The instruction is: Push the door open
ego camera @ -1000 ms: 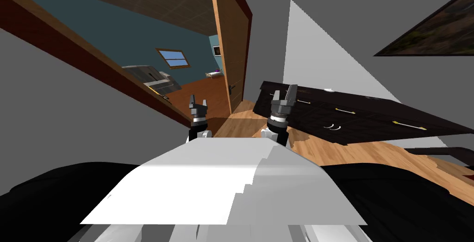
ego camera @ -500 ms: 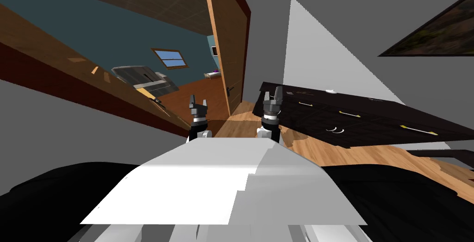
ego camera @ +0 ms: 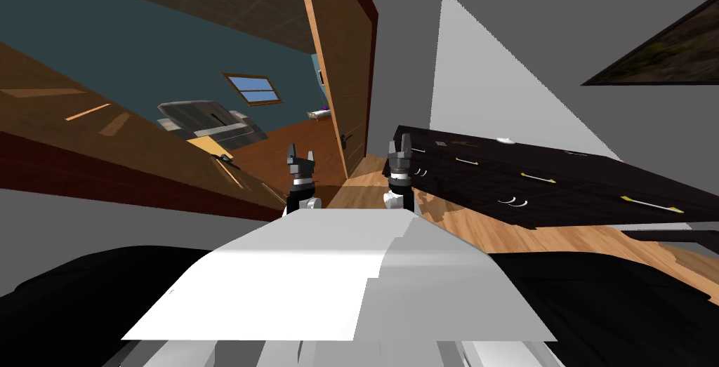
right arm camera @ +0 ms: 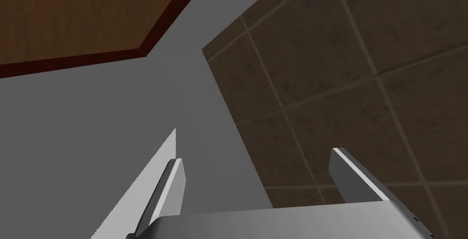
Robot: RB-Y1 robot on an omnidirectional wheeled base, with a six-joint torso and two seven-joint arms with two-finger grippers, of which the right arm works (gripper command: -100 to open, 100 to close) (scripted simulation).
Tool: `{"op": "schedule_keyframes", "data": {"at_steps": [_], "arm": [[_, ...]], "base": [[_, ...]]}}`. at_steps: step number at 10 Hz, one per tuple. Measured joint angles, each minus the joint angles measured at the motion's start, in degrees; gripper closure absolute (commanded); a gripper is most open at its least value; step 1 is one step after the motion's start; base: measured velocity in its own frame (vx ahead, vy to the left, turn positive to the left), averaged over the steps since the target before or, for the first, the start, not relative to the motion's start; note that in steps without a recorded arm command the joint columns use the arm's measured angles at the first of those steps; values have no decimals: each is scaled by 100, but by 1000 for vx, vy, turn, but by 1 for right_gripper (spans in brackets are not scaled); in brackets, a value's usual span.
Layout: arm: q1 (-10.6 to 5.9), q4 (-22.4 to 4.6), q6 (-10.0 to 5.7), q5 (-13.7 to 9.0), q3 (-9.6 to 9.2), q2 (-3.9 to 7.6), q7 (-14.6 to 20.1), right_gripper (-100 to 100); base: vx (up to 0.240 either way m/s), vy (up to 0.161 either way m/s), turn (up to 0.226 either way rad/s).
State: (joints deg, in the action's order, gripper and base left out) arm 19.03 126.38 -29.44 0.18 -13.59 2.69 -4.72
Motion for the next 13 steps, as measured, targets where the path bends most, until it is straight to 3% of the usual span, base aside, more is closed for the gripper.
{"op": "schedule_keyframes", "data": {"at_steps": [3, 5, 7, 9, 13], "arm": [[-226, -341, 55, -41, -363, 98, 131, -100], [-416, -647, 93, -36, -696, 101, 184, -100], [-628, -922, 146, -99, -878, 195, 318, -100], [-748, -1144, 190, -90, -1201, 191, 360, -100], [-1117, -1682, 237, -171, -1605, 297, 571, -100]], "base": [[149, -28, -31], [179, -56, -34], [160, -44, -30], [151, -14, -32], [126, -42, -27]]}}
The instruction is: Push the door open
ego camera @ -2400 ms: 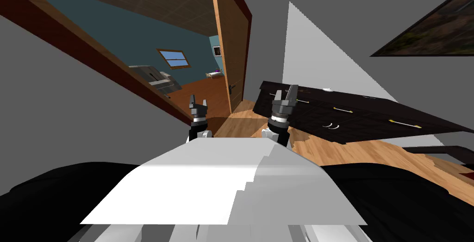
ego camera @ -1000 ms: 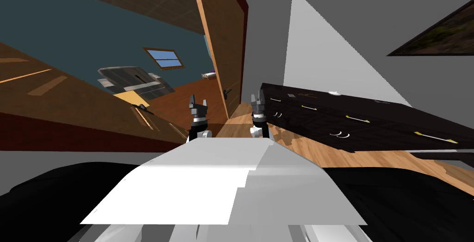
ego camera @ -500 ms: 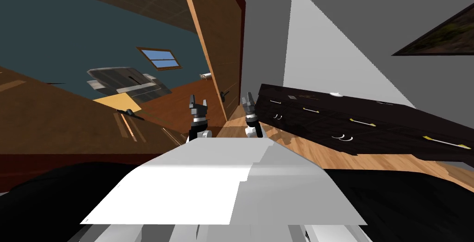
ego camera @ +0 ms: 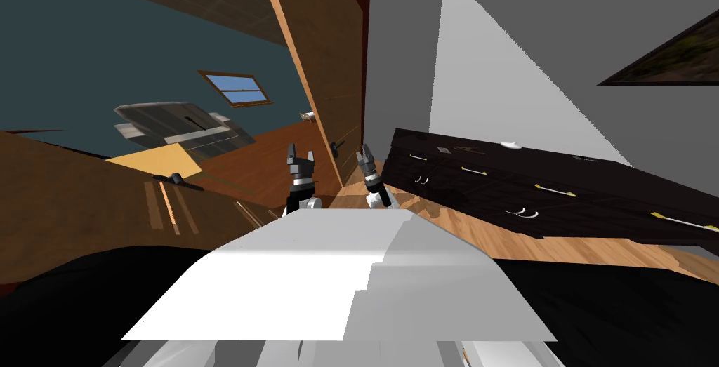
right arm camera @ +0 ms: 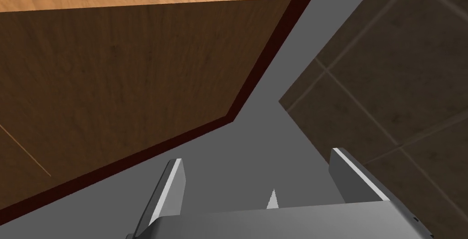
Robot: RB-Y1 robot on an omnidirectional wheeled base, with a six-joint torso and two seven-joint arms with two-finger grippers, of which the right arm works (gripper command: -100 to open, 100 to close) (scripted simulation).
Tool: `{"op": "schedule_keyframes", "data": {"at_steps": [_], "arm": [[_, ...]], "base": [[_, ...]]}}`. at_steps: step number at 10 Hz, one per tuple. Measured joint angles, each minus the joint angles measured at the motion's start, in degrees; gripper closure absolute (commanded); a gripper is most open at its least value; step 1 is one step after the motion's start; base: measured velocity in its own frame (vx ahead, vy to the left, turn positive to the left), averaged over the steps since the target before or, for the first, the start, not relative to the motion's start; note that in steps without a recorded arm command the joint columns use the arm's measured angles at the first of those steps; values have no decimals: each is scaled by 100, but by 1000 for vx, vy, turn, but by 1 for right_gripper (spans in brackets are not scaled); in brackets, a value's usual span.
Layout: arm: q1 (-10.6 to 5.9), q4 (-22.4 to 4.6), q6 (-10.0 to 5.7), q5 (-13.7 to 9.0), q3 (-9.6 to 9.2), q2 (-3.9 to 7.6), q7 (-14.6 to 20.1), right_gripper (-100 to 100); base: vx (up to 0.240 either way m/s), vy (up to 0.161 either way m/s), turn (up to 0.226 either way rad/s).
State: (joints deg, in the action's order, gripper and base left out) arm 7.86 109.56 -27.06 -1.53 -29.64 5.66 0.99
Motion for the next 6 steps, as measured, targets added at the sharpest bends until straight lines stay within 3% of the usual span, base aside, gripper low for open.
{"op": "schedule_keyframes", "data": {"at_steps": [4, 6], "arm": [[-312, -381, 140, -66, -430, 103, 187, -100], [-458, -658, 129, -69, -632, 68, 228, -100]], "base": [[130, -31, -27], [121, -16, -33]]}}
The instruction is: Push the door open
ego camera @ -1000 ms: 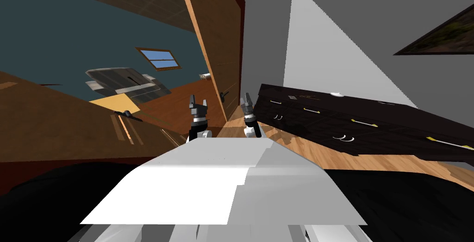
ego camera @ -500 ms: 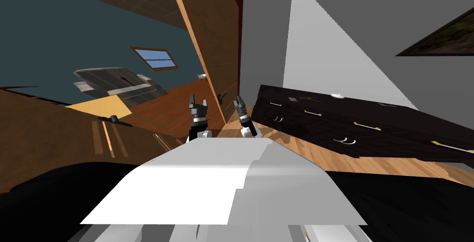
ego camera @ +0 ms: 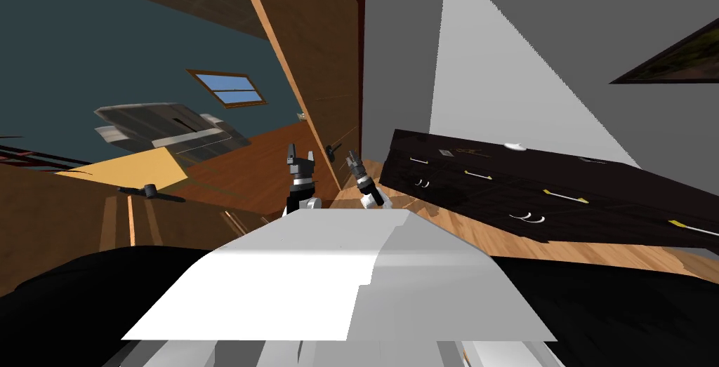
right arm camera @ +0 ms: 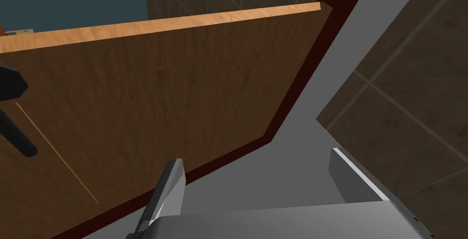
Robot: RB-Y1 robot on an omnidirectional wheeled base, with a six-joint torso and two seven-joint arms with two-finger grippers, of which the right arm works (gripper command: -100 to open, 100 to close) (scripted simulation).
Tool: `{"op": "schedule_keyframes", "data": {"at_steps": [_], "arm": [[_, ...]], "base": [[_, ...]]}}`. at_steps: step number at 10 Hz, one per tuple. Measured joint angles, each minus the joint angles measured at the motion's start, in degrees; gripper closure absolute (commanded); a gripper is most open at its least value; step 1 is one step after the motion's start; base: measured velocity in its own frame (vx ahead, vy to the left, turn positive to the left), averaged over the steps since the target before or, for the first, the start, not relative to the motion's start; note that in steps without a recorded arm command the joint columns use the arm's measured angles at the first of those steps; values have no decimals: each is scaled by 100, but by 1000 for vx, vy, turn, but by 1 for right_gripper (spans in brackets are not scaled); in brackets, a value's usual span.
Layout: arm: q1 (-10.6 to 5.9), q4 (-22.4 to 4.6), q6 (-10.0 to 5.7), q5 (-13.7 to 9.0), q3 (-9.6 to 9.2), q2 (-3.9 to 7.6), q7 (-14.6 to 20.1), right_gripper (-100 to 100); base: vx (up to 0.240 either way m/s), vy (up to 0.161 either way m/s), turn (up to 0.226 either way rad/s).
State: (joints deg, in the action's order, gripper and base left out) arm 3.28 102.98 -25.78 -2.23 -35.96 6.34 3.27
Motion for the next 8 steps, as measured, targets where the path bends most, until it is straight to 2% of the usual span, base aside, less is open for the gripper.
{"op": "schedule_keyframes", "data": {"at_steps": [2, 3, 8], "arm": [[-144, -180, 74, -30, -258, 57, 93, -100], [-234, -312, 98, -38, -357, 37, 124, -100], [-541, -746, 193, -87, -795, 86, 282, -100]], "base": [[133, -30, -26], [102, -28, -16], [101, -21, -22]]}}
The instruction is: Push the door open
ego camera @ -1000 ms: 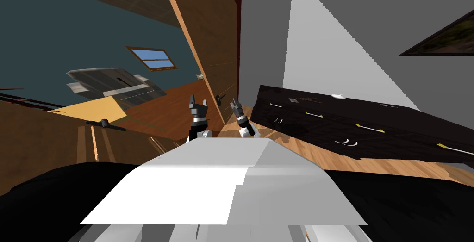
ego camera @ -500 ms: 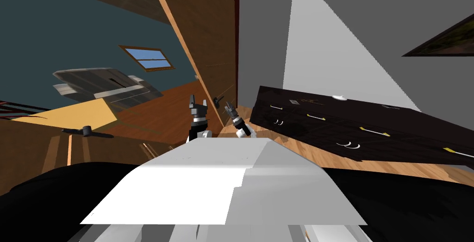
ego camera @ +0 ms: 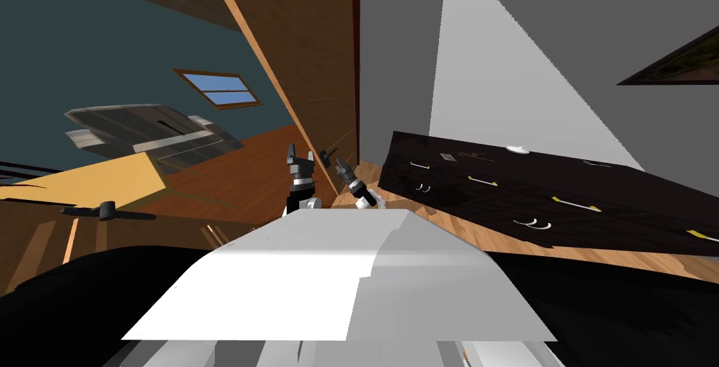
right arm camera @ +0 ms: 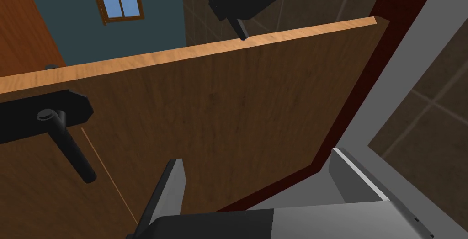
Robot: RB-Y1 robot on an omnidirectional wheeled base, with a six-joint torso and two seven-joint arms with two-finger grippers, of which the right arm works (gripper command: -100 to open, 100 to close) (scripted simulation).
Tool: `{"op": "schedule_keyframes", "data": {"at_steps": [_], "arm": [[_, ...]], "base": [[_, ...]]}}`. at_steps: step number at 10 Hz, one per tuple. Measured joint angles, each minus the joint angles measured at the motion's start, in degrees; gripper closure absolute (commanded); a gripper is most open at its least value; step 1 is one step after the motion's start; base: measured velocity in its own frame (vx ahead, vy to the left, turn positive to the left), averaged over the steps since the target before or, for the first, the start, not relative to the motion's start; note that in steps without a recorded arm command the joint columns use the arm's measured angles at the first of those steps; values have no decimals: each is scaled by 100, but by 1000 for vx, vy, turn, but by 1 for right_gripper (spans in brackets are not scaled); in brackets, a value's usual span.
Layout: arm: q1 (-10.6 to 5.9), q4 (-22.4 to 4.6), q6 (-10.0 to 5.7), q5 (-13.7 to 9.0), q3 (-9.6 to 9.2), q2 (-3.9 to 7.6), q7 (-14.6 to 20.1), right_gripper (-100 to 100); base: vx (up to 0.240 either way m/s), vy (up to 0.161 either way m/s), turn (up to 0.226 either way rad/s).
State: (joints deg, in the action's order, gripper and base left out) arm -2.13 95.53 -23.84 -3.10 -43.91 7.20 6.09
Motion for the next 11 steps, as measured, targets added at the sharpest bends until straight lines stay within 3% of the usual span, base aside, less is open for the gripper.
{"op": "schedule_keyframes", "data": {"at_steps": [5, 9, 11], "arm": [[-340, -516, 25, -55, -408, 24, 167, -100], [-660, -961, 94, -110, -845, 80, 339, -100], [-777, -1190, 143, -115, -1084, 46, 383, -100]], "base": [[106, -20, -23], [133, -21, -27], [172, -35, -32]]}}
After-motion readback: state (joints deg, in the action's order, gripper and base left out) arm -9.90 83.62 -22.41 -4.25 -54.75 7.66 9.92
